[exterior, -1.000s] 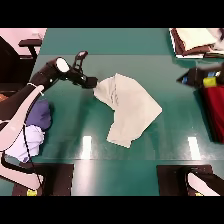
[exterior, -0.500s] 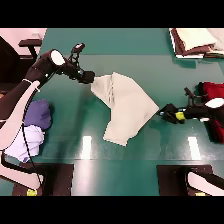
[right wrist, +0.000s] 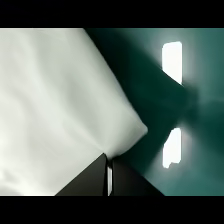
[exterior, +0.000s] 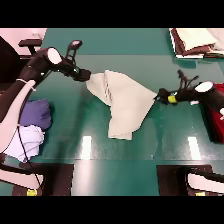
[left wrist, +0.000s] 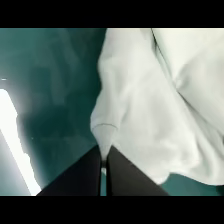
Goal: Fold the shirts.
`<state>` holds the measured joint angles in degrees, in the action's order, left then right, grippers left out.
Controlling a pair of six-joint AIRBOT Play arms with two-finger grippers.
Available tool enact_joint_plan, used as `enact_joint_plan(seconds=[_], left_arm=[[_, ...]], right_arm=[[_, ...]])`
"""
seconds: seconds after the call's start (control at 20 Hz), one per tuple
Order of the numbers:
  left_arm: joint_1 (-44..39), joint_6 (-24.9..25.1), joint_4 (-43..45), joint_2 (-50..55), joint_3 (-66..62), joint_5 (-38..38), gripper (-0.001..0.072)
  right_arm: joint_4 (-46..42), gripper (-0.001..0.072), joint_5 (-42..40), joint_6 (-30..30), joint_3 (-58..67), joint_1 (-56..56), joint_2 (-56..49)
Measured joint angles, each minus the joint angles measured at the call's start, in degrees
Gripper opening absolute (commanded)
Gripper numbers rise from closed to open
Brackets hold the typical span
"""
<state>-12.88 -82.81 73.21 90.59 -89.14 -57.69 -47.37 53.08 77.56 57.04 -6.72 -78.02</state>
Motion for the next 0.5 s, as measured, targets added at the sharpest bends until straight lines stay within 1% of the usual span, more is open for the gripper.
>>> enact_joint_plan(seconds=[0.25,0.5], left_arm=[[3.2,-0.5,4.2,-14.7,0.0,3.8,0.0023],[4.0,-0.6,5.4,-33.3,-0.1,5.4,0.0023]], right_arm=[[-7.0,0.0016,7.1,-0.1,14.4,5.5,10.4],[-9.0,0.0015,16.7,-0.1,29.2,9.9,21.2]])
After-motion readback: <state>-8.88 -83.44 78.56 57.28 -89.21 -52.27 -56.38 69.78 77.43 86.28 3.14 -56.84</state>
